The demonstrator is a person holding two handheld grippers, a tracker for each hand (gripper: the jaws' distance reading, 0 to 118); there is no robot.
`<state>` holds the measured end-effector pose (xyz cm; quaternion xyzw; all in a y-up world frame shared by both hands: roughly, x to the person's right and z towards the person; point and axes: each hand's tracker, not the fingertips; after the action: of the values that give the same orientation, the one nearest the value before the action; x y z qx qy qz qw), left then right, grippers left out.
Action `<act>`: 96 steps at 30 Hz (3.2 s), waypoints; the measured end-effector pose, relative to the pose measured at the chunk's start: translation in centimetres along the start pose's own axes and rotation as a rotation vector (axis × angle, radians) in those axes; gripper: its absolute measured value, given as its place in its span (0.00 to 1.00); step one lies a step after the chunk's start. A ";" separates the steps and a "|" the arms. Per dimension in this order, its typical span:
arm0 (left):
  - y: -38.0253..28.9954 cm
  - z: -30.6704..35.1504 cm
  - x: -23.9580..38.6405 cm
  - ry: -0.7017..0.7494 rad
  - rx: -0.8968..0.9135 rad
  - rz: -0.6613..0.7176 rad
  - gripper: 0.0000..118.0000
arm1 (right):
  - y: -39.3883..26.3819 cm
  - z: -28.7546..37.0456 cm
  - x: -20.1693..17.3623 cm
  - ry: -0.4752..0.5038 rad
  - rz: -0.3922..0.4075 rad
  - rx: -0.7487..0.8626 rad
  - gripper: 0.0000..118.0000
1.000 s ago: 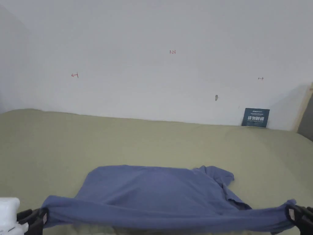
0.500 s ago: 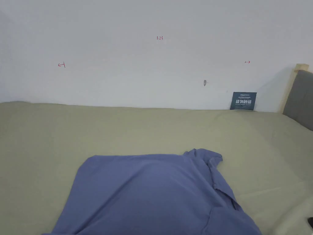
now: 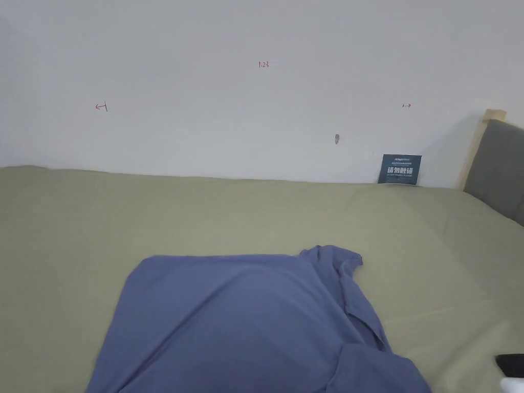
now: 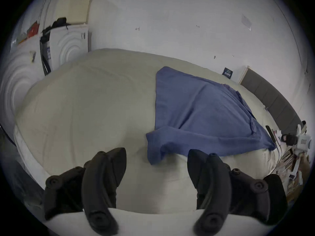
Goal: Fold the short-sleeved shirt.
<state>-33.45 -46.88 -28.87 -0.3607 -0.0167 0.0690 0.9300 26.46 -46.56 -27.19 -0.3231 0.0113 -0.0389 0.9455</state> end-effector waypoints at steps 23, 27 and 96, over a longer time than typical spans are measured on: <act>-0.1 -2.6 1.0 0.010 -0.094 0.044 0.37 | -0.9 -1.3 -6.1 0.022 0.003 -0.179 0.00; 1.4 -5.7 0.1 -0.035 -0.102 0.063 0.93 | -0.4 -2.1 -5.5 0.006 0.011 -0.169 0.00; 5.4 -8.4 4.2 -0.063 -0.022 0.005 0.00 | 4.0 -9.8 -4.9 -0.038 0.142 -0.062 0.00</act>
<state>-29.19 -48.02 -38.80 -0.3686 -0.0460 0.0825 0.9248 21.34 -49.00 -37.37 -0.3511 0.0174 0.0347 0.9355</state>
